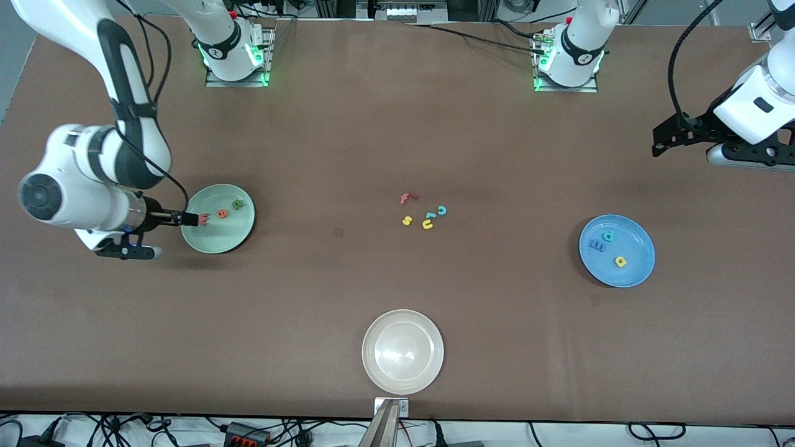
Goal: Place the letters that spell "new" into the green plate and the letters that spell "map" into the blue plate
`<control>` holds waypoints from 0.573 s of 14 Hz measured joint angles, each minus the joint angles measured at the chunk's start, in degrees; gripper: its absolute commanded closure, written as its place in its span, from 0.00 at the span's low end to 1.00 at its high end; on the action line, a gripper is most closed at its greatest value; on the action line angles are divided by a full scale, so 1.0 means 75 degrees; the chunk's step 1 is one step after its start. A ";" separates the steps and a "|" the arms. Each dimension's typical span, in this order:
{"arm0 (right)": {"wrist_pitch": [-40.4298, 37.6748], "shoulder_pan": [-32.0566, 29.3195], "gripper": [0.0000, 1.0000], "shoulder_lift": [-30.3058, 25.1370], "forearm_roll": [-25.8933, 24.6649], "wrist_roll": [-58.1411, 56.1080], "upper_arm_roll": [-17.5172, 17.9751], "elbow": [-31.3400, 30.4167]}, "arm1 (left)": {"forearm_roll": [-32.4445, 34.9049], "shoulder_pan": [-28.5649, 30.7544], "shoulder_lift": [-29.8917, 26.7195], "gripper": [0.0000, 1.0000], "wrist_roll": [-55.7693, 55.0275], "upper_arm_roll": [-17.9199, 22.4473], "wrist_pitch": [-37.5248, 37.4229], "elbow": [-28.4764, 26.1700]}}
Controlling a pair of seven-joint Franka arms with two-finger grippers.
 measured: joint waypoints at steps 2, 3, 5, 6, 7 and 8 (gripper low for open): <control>-0.0978 -0.0021 0.00 -0.0207 -0.0006 -0.0001 -0.0016 0.0986 | 0.0000 0.0000 -0.0002 0.00 0.0000 -0.0024 -0.0020 0.0033; -0.1325 -0.0049 0.00 -0.0250 -0.0007 -0.0002 -0.0025 0.1520 | 0.0000 0.0000 -0.0004 0.00 0.0000 -0.0025 -0.0036 0.0054; -0.1887 -0.0102 0.00 -0.0276 0.0001 -0.0001 -0.0155 0.2482 | 0.0000 0.0000 -0.0004 0.00 0.0000 -0.0024 -0.0057 0.0087; -0.2129 -0.0141 0.00 -0.0283 0.0026 -0.0001 -0.0278 0.2837 | 0.0000 0.0001 -0.0003 0.00 0.0000 -0.0024 -0.0061 0.0097; -0.2314 -0.0247 0.00 -0.0302 0.0058 0.0001 -0.0335 0.3097 | 0.0000 0.0005 -0.0003 0.00 0.0000 -0.0022 -0.0062 0.0109; -0.2451 -0.0435 0.00 -0.0351 0.0075 0.0001 -0.0314 0.3287 | 0.0000 0.0009 -0.0002 0.00 0.0000 -0.0020 -0.0063 0.0120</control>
